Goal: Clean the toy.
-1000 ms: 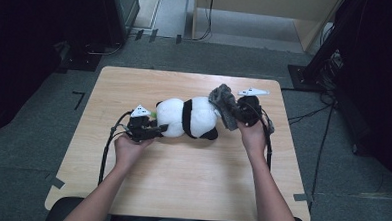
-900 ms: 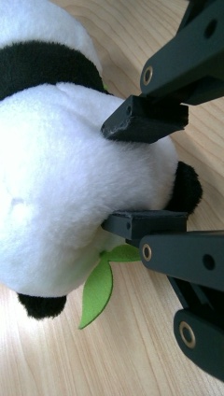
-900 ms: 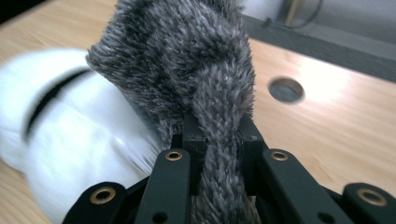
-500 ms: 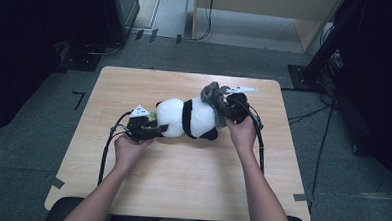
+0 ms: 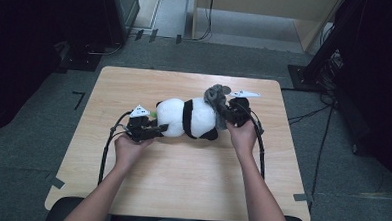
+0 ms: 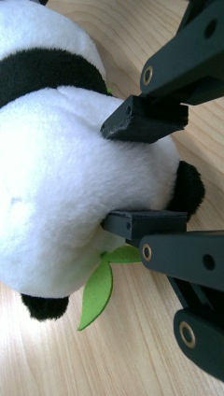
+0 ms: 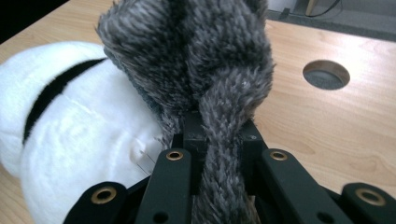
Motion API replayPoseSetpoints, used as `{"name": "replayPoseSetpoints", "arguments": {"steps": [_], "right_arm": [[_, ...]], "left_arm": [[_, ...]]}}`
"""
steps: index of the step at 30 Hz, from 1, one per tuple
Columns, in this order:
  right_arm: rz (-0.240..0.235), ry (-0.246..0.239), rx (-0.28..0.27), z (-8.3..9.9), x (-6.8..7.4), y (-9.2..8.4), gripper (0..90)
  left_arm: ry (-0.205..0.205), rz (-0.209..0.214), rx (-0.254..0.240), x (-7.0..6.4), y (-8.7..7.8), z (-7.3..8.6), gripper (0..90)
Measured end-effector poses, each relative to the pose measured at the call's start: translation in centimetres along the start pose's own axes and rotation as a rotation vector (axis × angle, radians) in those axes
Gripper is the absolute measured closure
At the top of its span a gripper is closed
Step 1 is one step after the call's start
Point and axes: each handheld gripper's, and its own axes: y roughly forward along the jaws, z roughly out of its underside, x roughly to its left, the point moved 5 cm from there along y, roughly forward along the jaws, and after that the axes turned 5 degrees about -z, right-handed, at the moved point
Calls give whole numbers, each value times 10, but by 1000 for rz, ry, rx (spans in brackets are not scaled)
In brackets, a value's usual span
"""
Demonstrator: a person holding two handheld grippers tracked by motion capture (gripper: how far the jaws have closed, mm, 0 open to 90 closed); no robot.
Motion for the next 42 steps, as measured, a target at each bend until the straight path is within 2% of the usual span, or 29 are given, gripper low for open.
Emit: {"name": "replayPoseSetpoints", "arguments": {"steps": [3, 7, 11, 14, 25, 33, 39, 42], "right_arm": [[4, 17, 14, 6, -4, 1, 805], [20, 32, 79, 20, -9, 7, 806], [-13, 44, 123, 34, -8, 17, 805], [-8, 47, 161, 41, -6, 23, 806], [-17, 33, 195, 52, -6, 28, 804], [-6, -25, 220, 59, -8, 26, 799], [15, -28, 241, 57, -10, 20, 797], [11, -8, 232, 57, -13, 15, 797]], "left_arm": [[0, 1, 1, 1, 0, 0, 591], [-1, 0, 7, 2, 0, 0, 591], [-3, -1, 10, 3, 0, 1, 591], [-5, 0, 11, 2, 0, 1, 591], [-3, 3, 12, 3, 0, 1, 588], [-1, 3, 15, 4, -1, 1, 588], [7, -2, 6, 4, -2, 1, 584], [11, -4, 3, 3, -2, 0, 584]]}}
